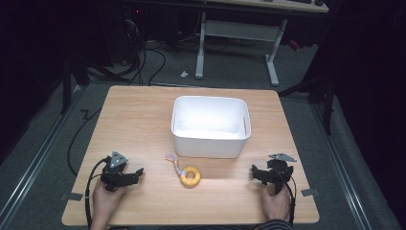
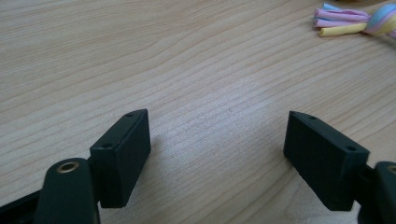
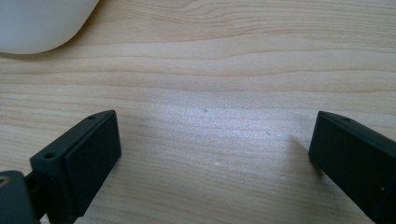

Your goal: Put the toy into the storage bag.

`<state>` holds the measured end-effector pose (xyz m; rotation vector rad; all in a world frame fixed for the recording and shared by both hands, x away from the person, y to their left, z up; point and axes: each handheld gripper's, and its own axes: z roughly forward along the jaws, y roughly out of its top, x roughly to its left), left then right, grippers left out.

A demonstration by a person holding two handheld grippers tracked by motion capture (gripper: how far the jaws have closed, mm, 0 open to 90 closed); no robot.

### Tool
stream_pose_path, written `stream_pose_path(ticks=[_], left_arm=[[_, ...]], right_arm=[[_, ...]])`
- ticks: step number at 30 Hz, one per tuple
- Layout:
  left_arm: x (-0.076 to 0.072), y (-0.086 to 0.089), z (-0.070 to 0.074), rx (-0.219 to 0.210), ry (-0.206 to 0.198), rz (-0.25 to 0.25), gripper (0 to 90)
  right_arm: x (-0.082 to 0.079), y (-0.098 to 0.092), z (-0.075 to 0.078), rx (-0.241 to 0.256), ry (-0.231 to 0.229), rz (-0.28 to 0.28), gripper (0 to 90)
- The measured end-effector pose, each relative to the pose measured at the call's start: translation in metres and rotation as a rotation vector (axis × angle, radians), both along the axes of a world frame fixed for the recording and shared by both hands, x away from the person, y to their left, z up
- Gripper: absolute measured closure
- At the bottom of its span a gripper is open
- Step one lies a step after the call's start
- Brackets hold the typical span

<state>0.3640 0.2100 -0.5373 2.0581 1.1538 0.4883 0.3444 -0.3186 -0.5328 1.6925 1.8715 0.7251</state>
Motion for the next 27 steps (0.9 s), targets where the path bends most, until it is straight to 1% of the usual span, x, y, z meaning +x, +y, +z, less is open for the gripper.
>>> stream_pose_path(ticks=[14,23,24,27], left_arm=[[0.0003,0.0,0.0,-0.001,0.0,0.0,23.3],[0.0004,-0.0001,-0.0001,0.0,-0.001,0.0,23.2],[0.0003,-0.0002,-0.0001,0.001,-0.001,0.001,23.2],[-0.0001,-0.0005,-0.0001,0.004,-0.003,0.003,23.0]], right_arm=[[-0.0002,0.0006,0.0001,0.002,0.004,-0.003,1.0],[0.0002,0.001,-0.0001,0.002,0.005,0.007,1.0],[-0.0004,0.0013,0.0003,0.008,0.006,0.0,2.7],[-0.0017,0.0012,0.0005,0.007,0.0,-0.005,4.1]])
